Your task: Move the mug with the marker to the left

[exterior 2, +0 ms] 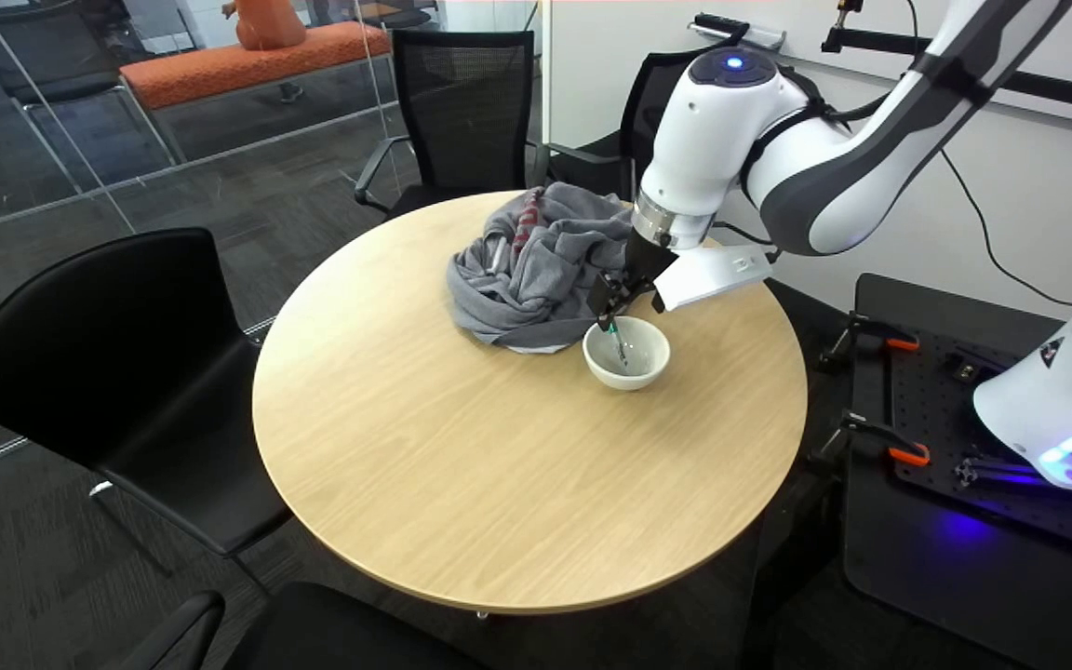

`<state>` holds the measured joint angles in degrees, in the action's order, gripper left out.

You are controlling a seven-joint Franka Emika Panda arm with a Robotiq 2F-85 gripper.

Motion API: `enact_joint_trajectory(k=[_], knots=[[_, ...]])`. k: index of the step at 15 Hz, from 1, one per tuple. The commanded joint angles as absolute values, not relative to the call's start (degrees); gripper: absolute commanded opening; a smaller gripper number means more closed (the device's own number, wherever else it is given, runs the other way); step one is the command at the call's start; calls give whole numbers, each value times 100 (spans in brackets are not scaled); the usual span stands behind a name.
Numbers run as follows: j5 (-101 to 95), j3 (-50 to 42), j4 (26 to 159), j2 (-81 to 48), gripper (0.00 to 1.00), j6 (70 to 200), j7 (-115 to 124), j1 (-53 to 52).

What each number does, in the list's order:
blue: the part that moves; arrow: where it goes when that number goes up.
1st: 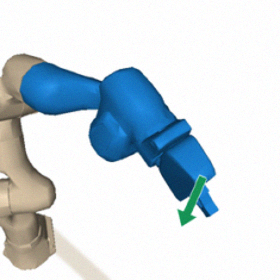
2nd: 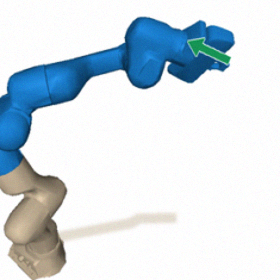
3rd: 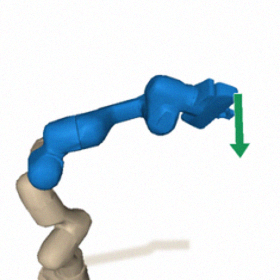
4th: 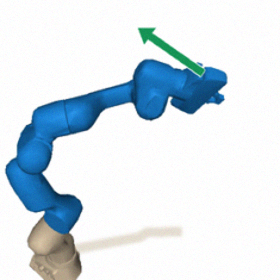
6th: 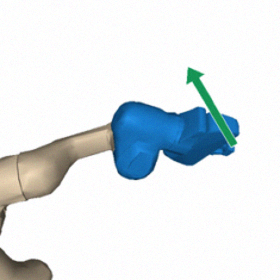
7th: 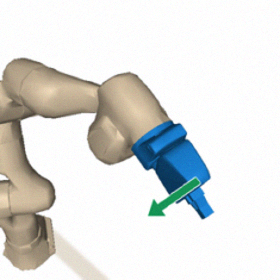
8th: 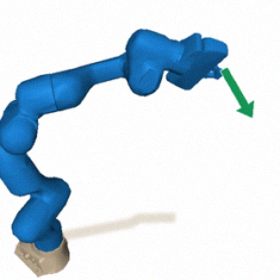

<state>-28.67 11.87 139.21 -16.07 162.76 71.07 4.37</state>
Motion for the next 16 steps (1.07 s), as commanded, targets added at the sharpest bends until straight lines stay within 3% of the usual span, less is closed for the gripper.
enact_joint_trajectory(k=[1,11,12,16], knots=[[-3009,1026,13625,-1908,100,16103,7291,314],[-2899,880,13217,-2569,100,16031,7249,277],[-2264,310,13239,-2551,100,16131,6802,-353],[-1672,-232,13106,-2749,97,16095,6558,-927]])
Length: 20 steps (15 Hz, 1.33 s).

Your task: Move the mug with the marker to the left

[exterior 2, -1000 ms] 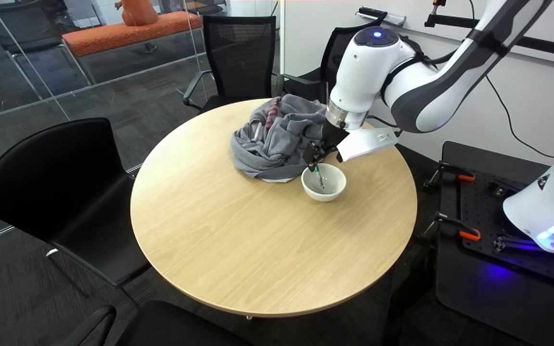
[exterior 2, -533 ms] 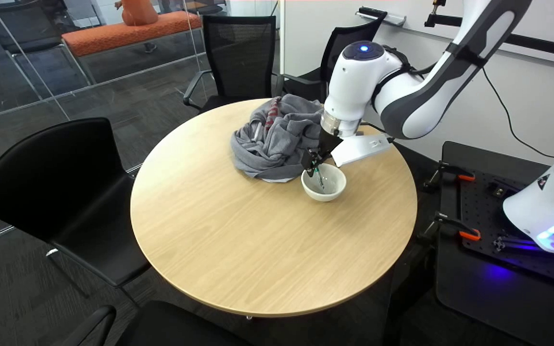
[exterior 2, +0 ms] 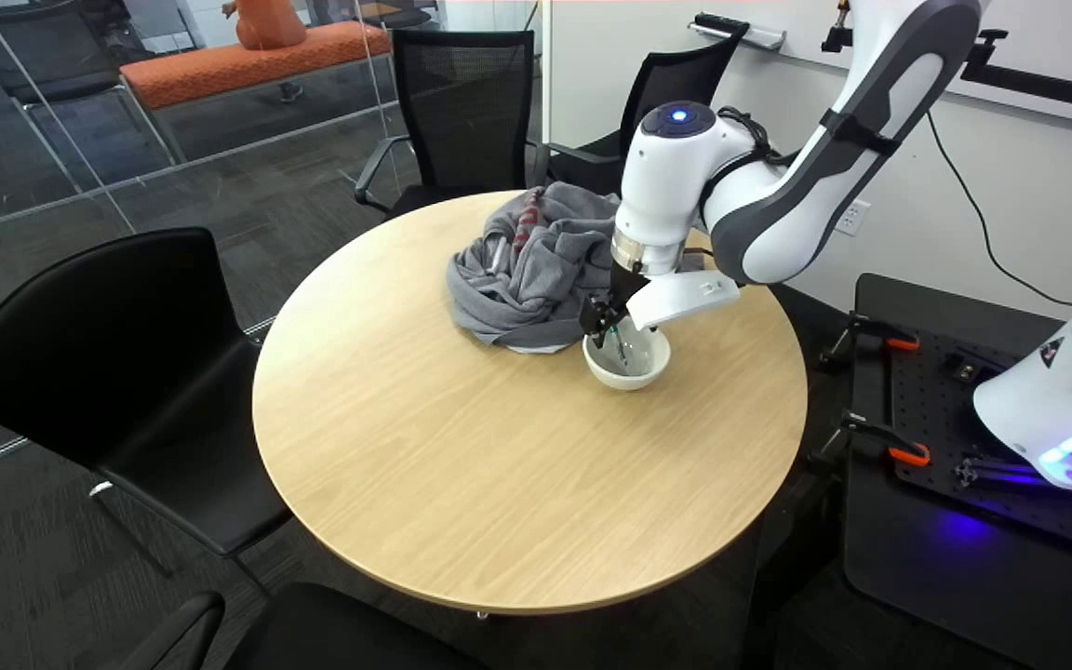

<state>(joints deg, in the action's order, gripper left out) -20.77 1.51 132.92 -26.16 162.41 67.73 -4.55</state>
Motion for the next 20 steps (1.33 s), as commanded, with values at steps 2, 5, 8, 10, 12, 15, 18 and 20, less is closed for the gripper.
enact_joint_trajectory(k=[2,5,8,10,12,15,18,20], knots=[[-1466,-409,13054,-2845,88,16107,6474,-1156],[-1273,-579,13000,-2935,63,16089,6436,-1387],[-1213,-724,12986,-2974,39,16093,6474,-1582],[-1263,-861,13017,-2952,24,16122,6539,-1735],[-1360,-1052,13082,-2877,9,16150,6645,-1943],[-1555,-1414,13227,-2723,1,16213,6812,-2338],[-1813,-1767,13347,-2547,3,16203,6955,-2746],[-2117,-2030,13434,-2386,3,16154,7176,-3058]])
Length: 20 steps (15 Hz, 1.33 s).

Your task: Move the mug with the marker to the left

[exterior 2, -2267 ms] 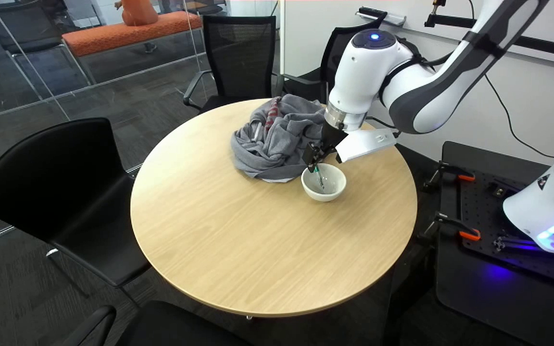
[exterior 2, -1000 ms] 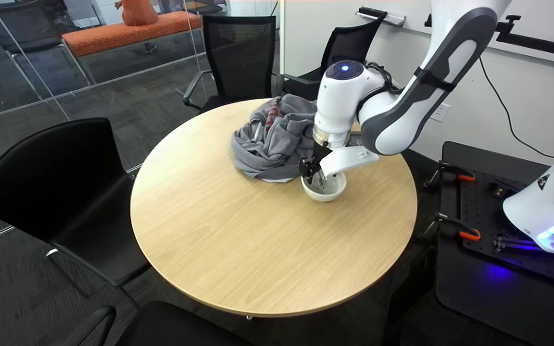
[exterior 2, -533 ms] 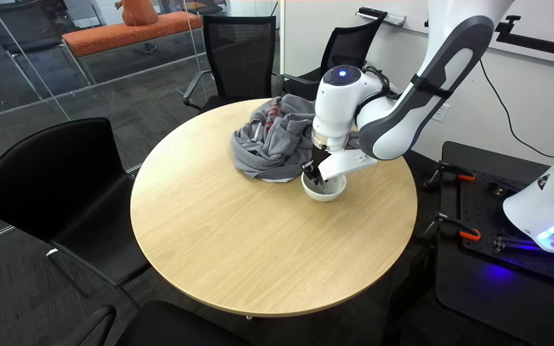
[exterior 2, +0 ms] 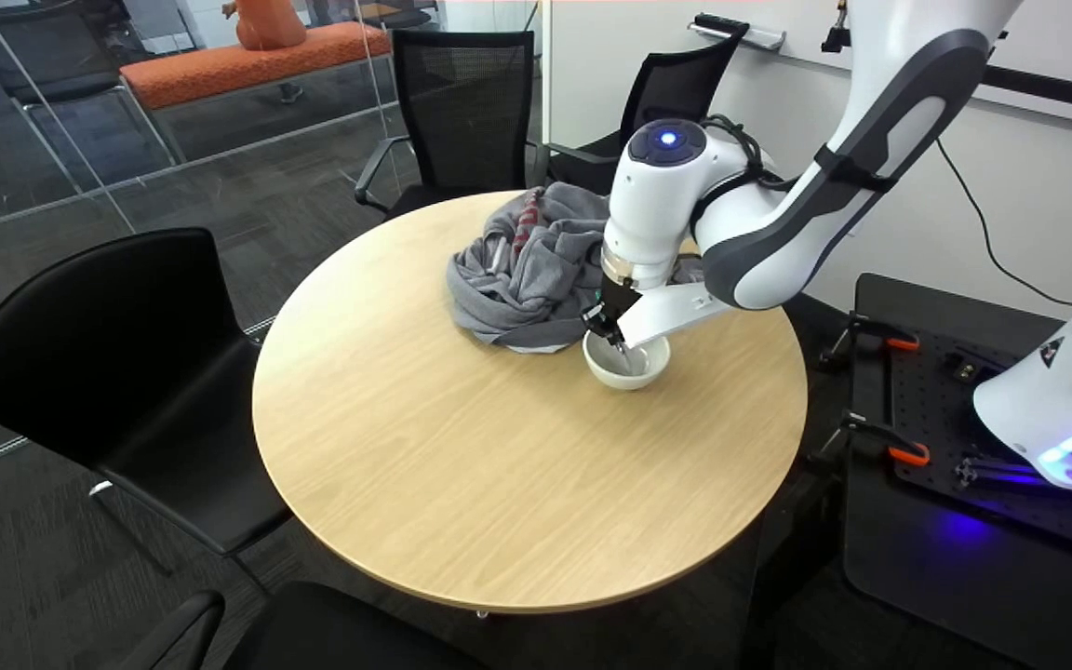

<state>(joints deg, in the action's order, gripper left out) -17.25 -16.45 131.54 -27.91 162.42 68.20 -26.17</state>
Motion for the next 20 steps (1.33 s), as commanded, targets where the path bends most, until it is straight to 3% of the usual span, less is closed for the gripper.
enact_joint_trajectory(k=[1,9,15,20], knots=[[-2313,-2161,13473,-2309,3,16138,7327,-3200],[-3990,-2890,14157,-817,3,15050,7805,-4028],[-4159,-669,14425,475,3,13074,7404,-2005],[-3702,57,14411,695,3,12210,6661,-1163]])
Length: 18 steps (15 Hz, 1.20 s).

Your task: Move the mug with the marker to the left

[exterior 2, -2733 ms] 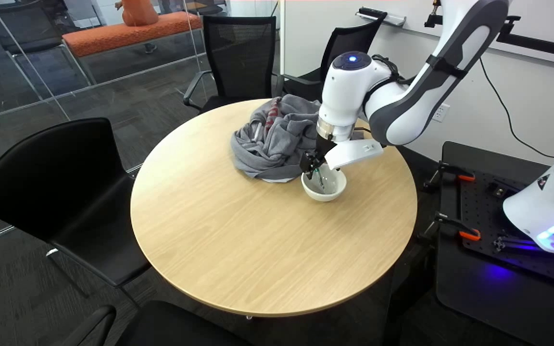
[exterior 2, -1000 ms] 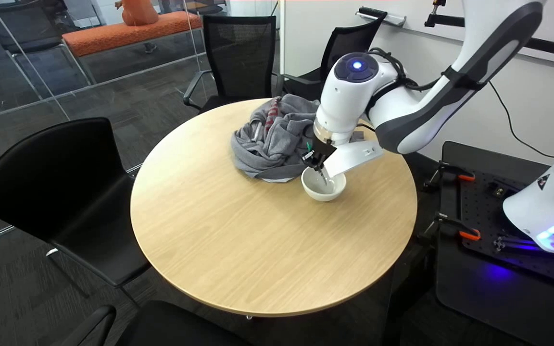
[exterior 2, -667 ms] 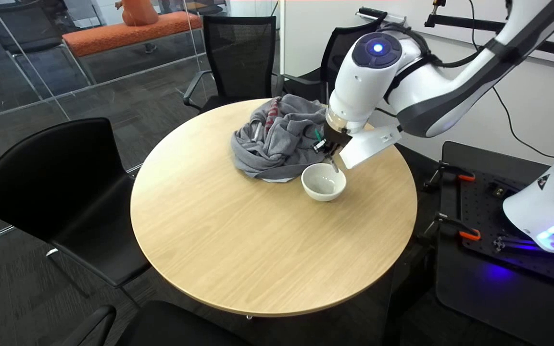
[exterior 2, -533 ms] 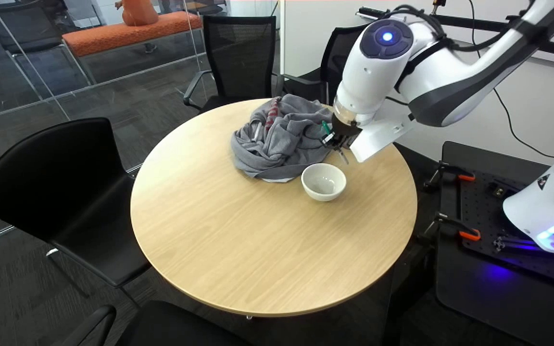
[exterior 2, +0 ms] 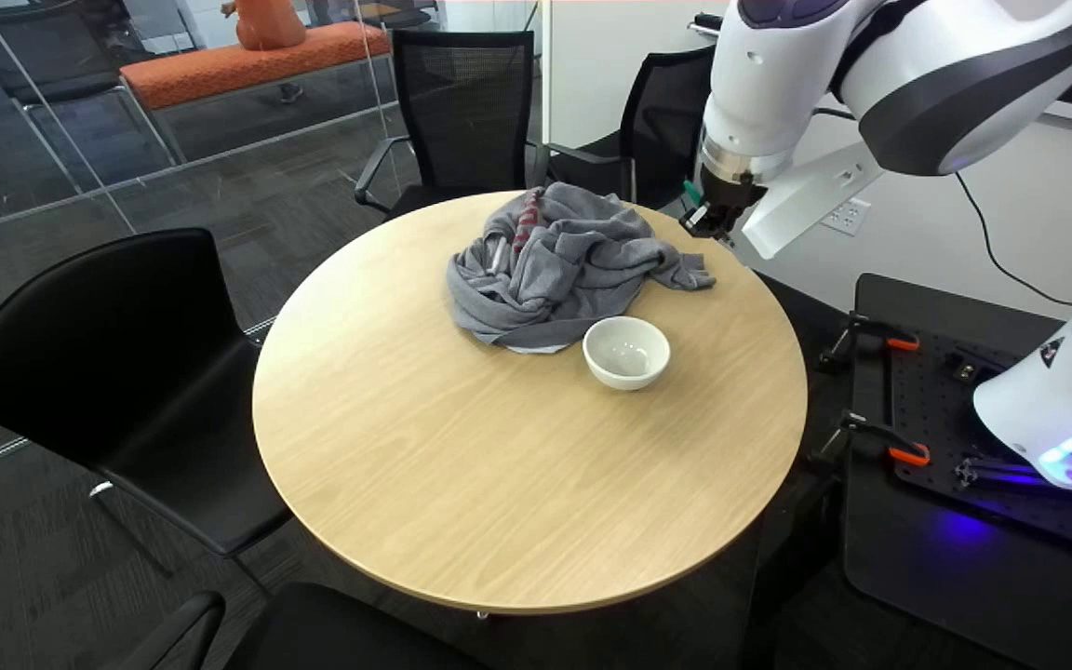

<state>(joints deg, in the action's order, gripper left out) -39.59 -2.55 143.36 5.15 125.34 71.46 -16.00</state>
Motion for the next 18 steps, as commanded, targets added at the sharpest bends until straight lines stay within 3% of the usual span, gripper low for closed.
enact_joint_trajectory(k=[1,11,18], knots=[[-3593,81,14419,674,3,12270,6410,-1038],[-2201,-195,14681,-245,3,14390,3792,-56],[-1049,-259,14308,-1293,3,14535,2837,-41]])
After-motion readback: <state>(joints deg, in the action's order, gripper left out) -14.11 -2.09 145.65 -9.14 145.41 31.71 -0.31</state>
